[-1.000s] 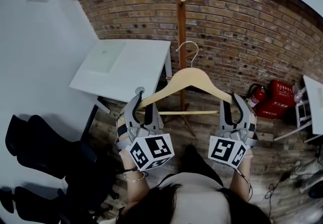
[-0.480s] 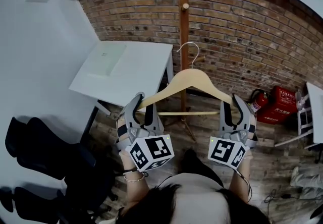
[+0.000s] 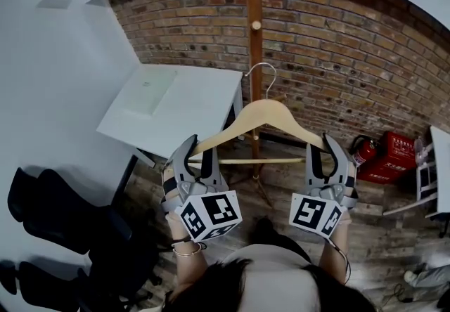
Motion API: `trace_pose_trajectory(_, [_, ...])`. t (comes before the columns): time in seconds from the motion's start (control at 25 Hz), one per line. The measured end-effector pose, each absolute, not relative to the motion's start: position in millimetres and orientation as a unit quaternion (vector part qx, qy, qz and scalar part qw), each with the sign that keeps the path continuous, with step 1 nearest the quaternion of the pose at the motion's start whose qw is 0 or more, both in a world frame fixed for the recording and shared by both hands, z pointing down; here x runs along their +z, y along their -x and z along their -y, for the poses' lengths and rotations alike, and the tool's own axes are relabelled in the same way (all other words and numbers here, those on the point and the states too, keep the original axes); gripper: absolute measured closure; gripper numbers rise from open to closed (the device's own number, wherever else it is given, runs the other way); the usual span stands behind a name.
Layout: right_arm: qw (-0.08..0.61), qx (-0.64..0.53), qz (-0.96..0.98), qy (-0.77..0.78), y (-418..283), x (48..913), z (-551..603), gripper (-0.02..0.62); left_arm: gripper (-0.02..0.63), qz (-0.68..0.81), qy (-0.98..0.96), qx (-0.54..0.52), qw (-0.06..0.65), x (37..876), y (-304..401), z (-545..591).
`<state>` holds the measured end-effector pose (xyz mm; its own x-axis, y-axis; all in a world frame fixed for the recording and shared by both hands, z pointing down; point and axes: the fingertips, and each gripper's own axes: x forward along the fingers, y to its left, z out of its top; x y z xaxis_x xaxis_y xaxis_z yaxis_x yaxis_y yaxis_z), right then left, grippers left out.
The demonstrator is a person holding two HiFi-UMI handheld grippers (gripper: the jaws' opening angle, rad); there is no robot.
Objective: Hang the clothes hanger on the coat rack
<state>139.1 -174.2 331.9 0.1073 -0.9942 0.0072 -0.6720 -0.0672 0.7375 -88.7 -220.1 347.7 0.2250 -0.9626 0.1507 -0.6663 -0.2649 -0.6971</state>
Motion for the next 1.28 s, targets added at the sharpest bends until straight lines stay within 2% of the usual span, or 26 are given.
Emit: trace_pose_trajectory(1.28, [0.268, -0.31, 0.628, -0.662, -143.7, 289.8, 242.0, 0.46, 0.46, -0.588, 0.712, -0.277, 0.267, 310.3, 87.4, 271.1])
